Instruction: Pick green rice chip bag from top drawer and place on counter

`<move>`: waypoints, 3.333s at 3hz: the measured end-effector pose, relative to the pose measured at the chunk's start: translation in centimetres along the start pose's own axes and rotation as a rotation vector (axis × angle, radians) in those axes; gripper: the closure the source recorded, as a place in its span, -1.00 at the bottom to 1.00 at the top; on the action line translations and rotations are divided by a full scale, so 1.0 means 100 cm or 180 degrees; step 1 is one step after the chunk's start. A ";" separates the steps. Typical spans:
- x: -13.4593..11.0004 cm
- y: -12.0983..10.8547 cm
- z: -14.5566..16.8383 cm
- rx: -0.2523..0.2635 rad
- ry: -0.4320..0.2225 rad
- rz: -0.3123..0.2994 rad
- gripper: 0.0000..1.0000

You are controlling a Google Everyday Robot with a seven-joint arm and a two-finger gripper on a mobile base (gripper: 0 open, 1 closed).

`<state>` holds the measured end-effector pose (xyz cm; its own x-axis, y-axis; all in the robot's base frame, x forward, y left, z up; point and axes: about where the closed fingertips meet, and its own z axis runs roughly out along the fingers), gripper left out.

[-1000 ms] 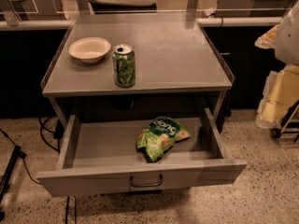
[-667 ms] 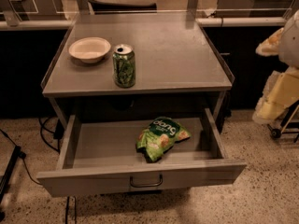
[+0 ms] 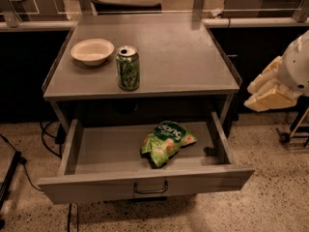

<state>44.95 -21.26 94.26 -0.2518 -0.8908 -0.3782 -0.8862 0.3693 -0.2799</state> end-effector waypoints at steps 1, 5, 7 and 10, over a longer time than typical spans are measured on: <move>-0.011 0.006 0.030 -0.0016 -0.0316 0.0031 0.76; -0.044 0.029 0.107 -0.0102 -0.1179 -0.0351 1.00; -0.078 0.061 0.209 -0.0466 -0.1595 -0.0888 1.00; -0.072 0.062 0.239 -0.0490 -0.1501 -0.0944 0.46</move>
Offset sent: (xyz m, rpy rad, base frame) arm 0.0320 0.0829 -0.0812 0.3432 -0.1176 0.0665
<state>50.53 -6.25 74.14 0.1854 -0.7232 -0.6653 -0.9477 0.0476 -0.3157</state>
